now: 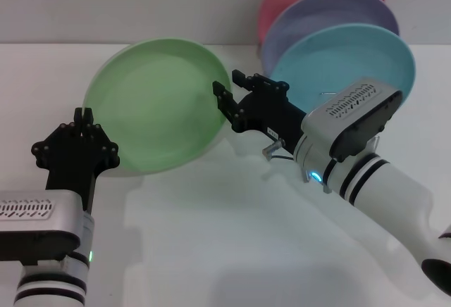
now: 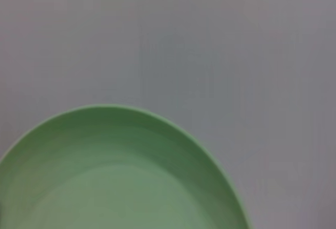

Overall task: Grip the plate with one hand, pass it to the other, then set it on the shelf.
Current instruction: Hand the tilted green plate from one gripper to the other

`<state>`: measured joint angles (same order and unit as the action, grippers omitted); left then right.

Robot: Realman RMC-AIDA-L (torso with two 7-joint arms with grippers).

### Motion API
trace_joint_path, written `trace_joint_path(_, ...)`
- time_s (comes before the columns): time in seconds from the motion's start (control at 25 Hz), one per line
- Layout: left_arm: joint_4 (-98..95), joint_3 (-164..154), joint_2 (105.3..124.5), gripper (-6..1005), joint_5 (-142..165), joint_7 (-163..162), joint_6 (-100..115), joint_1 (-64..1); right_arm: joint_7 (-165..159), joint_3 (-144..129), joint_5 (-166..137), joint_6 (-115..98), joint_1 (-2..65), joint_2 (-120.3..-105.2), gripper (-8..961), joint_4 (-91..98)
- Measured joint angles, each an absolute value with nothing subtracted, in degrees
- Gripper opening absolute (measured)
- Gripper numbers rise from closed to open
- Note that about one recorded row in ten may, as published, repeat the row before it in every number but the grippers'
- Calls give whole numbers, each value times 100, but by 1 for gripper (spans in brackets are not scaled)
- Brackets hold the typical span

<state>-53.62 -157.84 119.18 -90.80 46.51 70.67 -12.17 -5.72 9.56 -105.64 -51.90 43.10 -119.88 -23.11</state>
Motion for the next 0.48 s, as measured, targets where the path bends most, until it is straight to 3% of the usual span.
trace_joint_path(0.48,-5372,-15759,11918,100,-9079,4764,7011,-1255,-548,991,-10564,-5017,4324,-11988,327,-2299)
